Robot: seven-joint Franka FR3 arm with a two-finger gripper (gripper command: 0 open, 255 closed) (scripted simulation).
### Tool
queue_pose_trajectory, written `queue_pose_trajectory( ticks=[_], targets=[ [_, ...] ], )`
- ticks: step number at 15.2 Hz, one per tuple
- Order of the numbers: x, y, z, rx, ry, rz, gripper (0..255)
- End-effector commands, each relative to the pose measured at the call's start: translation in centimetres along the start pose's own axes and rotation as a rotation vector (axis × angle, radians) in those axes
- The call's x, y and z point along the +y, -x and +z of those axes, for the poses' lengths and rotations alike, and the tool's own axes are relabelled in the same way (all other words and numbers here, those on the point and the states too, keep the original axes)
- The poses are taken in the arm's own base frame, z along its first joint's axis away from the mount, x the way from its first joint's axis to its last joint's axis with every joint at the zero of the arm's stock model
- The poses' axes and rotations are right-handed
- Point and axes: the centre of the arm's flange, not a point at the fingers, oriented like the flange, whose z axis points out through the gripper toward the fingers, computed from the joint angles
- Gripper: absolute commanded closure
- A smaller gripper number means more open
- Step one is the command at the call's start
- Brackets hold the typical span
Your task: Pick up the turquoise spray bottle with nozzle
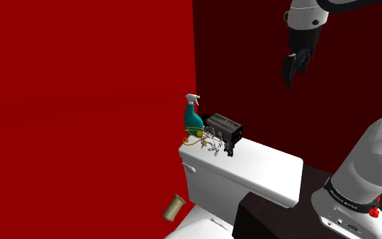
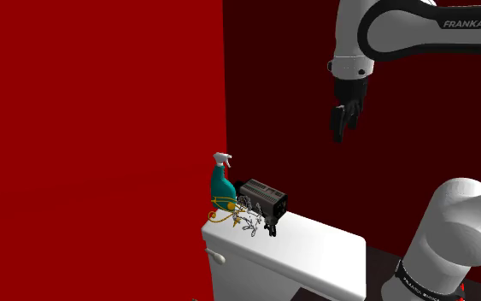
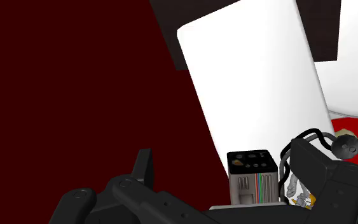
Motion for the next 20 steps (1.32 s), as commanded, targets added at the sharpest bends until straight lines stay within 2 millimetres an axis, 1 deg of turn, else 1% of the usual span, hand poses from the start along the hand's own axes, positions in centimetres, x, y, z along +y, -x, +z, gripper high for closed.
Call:
queue_pose_trajectory(
  ticks=[1, 11, 20],
  targets=[
    [0.0, 0.0, 0.0, 0.0, 0.0, 0.0, 0],
    [-3.2, -7.2, 7.9, 0.17, -0.076, -0.092, 0],
    [-7.2, -14.4, 13.6, 0.323, -0.145, -0.175, 0]
  ],
)
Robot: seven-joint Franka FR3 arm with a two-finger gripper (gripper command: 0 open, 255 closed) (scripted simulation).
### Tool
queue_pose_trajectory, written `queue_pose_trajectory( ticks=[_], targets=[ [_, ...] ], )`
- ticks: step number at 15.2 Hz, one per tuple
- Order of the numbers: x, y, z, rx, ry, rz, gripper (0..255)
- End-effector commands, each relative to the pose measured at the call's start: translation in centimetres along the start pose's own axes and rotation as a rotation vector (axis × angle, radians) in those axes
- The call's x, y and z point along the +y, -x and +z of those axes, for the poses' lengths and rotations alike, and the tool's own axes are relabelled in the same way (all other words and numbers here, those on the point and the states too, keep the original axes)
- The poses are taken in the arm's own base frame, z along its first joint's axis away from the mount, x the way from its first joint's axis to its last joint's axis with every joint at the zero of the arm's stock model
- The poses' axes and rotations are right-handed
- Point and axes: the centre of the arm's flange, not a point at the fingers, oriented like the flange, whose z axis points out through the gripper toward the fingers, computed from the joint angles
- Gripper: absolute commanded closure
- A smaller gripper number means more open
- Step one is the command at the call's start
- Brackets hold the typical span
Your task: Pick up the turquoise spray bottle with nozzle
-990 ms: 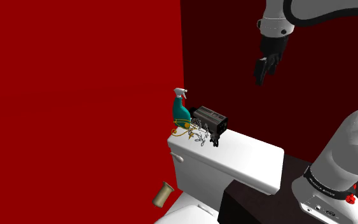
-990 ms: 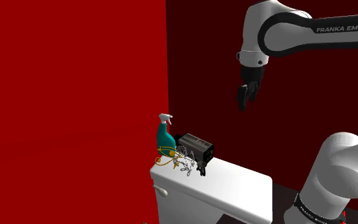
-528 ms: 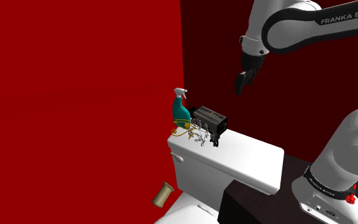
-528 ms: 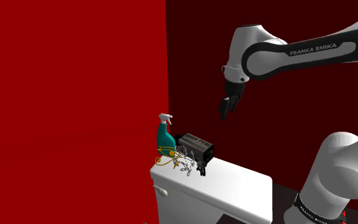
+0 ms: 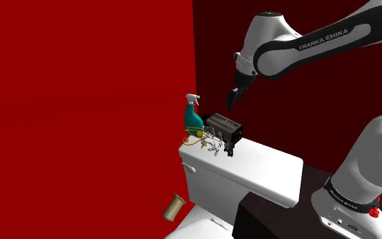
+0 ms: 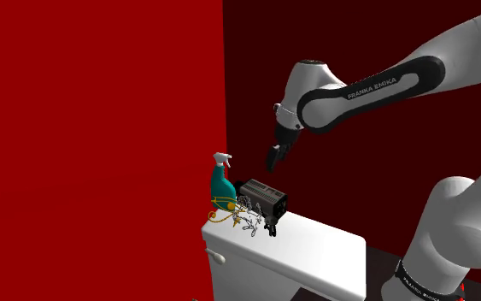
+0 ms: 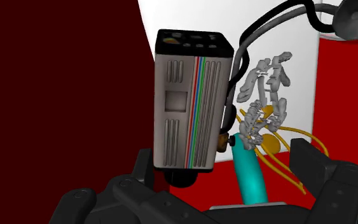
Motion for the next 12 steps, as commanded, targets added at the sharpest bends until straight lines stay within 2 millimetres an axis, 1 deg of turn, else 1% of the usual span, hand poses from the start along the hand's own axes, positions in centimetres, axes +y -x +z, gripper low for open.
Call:
queue_pose_trajectory(
  ticks=[1, 7, 12],
  targets=[
    [-0.3, -1.1, 1.8, 0.038, -0.015, -0.018, 0],
    [-2.2, -5.5, 6.5, 0.141, -0.06, -0.074, 0],
    [-4.2, -9.4, 10.0, 0.226, -0.098, -0.12, 0]
  ],
)
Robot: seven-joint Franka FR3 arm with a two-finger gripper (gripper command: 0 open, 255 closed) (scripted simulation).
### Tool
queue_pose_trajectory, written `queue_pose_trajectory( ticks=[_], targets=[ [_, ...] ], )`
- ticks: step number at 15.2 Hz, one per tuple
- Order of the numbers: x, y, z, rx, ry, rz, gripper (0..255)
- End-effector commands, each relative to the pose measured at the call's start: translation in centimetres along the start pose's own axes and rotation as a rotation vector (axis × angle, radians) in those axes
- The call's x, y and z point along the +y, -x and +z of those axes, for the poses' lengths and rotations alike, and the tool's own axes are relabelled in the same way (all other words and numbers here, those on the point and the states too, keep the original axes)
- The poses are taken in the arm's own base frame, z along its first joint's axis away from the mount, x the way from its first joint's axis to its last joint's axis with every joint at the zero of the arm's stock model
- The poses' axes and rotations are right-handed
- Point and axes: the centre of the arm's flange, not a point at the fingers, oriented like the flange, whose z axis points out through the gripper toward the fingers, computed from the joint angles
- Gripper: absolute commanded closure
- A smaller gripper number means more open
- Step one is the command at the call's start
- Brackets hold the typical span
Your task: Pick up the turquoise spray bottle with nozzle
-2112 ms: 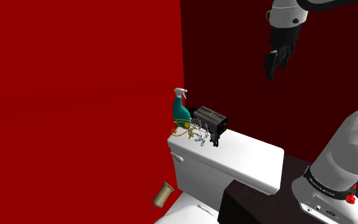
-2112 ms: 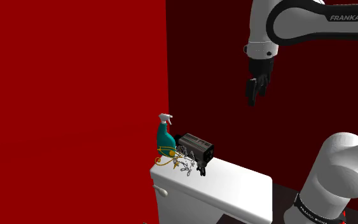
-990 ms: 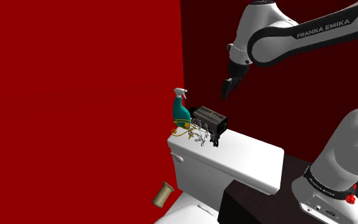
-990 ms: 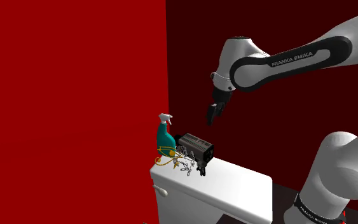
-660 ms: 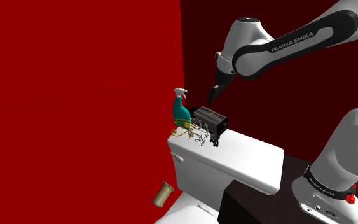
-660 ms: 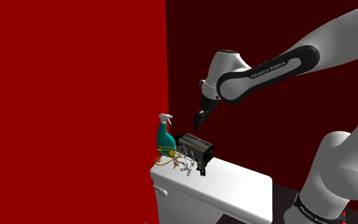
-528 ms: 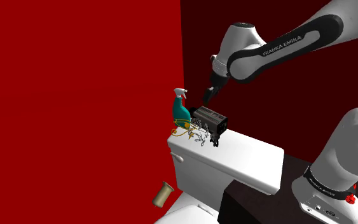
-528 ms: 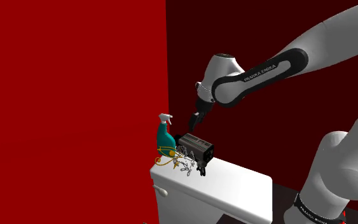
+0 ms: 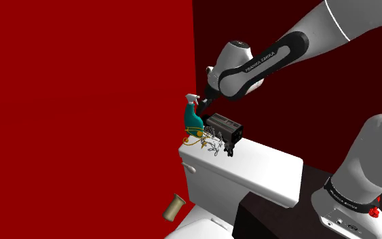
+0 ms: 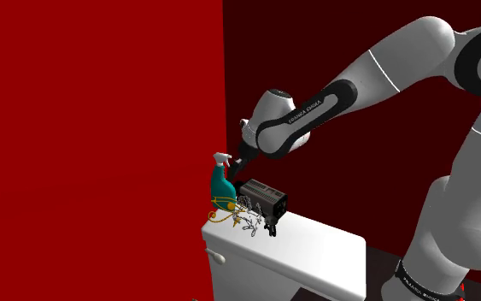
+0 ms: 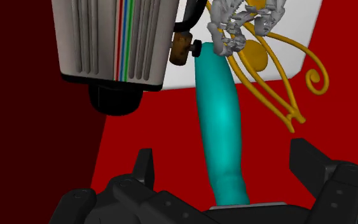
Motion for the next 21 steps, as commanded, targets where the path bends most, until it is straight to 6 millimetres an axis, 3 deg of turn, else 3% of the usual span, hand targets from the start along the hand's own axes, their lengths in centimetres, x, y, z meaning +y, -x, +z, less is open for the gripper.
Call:
queue_pose_trajectory(
  ticks=[1, 11, 12, 21],
  targets=[
    [-0.8, -1.2, 1.7, 0.036, -0.015, -0.019, 0],
    [-0.9, 0.1, 5.8, 0.047, -0.019, -0.025, 0],
    [-0.9, 0.2, 5.8, 0.047, -0.019, -0.025, 255],
    [-0.9, 0.1, 5.9, 0.047, -0.019, -0.025, 255]
  ],
)
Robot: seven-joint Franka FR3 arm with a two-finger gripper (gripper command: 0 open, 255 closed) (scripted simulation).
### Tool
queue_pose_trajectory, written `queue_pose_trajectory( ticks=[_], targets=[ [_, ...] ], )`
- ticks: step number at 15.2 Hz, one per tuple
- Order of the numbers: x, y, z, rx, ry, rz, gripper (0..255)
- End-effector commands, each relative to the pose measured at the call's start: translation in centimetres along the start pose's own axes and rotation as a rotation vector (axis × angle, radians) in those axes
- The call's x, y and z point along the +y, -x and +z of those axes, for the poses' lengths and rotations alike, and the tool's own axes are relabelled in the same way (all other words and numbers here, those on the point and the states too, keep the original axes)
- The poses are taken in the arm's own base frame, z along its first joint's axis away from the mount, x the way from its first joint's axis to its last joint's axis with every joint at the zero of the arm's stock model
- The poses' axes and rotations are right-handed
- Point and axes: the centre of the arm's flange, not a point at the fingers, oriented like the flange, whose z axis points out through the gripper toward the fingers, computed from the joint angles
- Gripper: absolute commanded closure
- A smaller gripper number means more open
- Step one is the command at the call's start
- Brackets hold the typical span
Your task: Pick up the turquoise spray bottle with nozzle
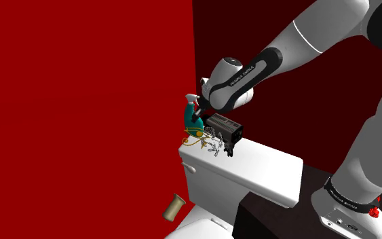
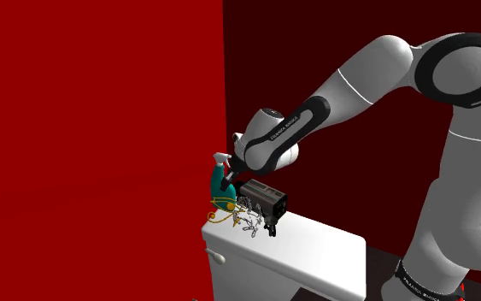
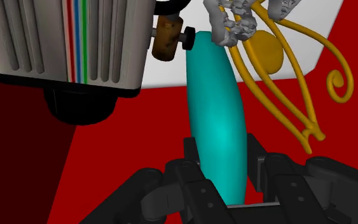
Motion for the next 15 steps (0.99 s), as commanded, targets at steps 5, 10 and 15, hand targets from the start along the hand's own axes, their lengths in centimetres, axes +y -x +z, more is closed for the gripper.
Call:
queue_pose_trajectory(
  ticks=[5, 10, 15],
  targets=[
    [-0.1, -1.2, -2.3, -0.001, 0.0, 0.0, 255],
    [-0.2, -2.5, -4.6, -0.001, 0.0, 0.0, 255],
    [-0.3, -3.7, -6.9, -0.001, 0.0, 0.0, 255]
  ],
)
